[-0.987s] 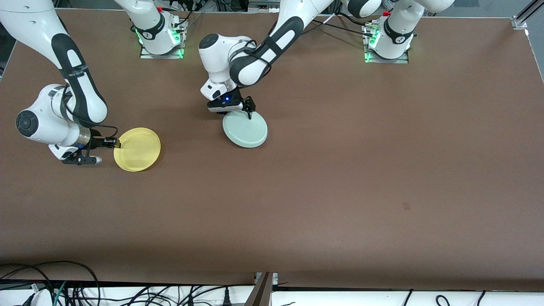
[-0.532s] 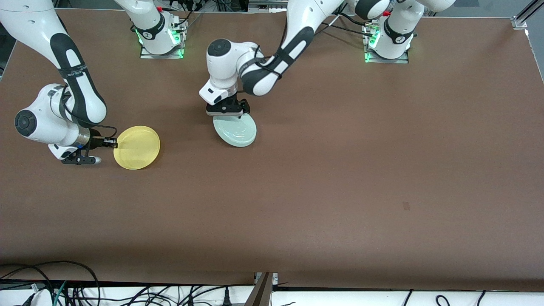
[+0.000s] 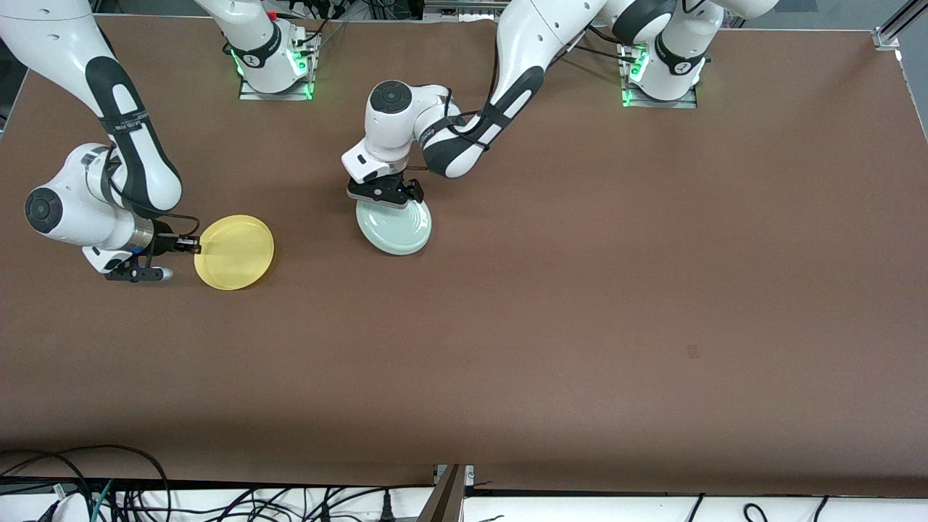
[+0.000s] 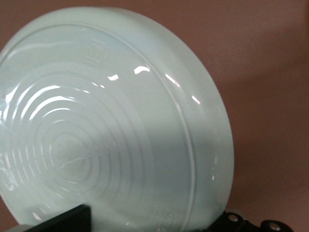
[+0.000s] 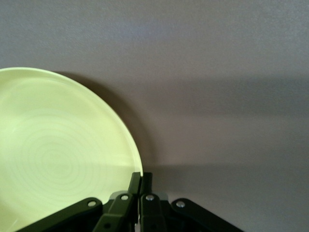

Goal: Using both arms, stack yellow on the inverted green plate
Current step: 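Release the green plate with the left gripper while the right gripper lifts yellow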

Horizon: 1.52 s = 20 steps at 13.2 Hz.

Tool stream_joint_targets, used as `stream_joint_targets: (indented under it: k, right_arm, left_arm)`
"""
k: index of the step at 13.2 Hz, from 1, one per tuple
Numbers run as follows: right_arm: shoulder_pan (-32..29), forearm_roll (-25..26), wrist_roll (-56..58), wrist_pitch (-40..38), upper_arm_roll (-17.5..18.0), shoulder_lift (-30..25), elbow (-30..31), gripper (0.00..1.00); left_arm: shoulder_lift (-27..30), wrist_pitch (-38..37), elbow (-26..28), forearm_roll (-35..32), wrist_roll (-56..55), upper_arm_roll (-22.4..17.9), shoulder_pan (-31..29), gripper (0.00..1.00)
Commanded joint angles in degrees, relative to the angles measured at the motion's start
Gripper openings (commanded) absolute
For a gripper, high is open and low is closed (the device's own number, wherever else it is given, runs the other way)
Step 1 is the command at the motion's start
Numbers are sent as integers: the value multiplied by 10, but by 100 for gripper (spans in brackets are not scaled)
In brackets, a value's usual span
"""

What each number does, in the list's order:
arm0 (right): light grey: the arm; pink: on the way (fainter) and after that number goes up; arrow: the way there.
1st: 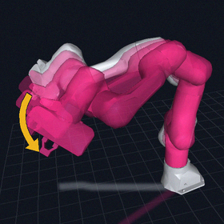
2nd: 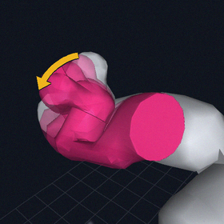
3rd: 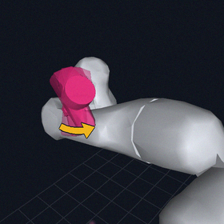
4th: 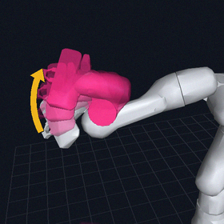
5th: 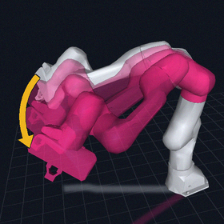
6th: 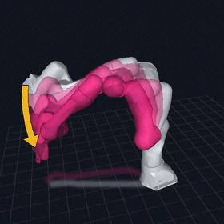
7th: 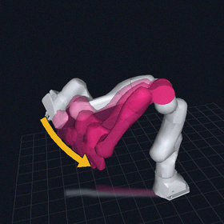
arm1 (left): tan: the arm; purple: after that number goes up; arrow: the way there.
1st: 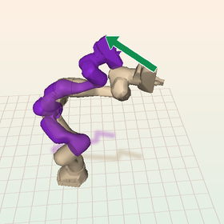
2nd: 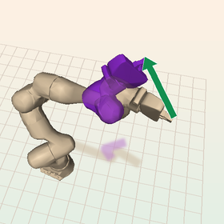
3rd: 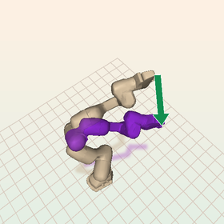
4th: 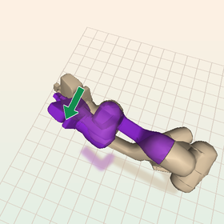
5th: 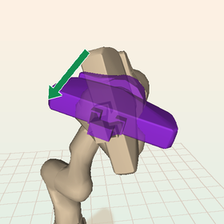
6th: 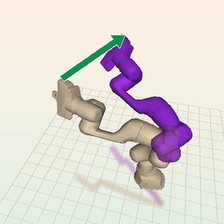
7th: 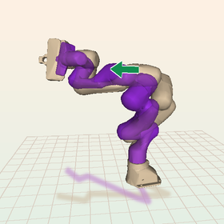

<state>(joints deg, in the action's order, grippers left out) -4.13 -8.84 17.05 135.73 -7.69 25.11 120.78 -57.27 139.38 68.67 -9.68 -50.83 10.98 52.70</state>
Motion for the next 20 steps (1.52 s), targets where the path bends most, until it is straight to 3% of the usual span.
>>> stream_joint_targets:
  k: [1, 3, 6, 13, 18, 20]
  right_arm:
    - [-2, -20, 13, -36, 6, 0, -29, 0]
    - [-2, -19, 13, -62, 7, 0, -48, 0]
    - [-1, -19, 14, -98, 7, 0, -78, 0]
    - [-1, -19, 15, -206, 7, 0, -167, 0]
    - [2, -21, 11, -288, 8, 0, -222, 0]
    - [22, -22, 5, -312, 8, 0, -232, 0]
  left_arm:
    - [1, 19, 4, 14, 102, 4, -22, 100]
    - [5, 4, 4, 13, 147, 3, -28, 100]
    - [27, -90, 1, 7, 304, -8, -37, 100]
    - [76, -337, -6, -207, 483, -17, -33, 100]
    - [97, -350, -2, -219, 501, -19, -51, 100]
    - [128, -355, -5, -198, 500, -10, -135, 100]
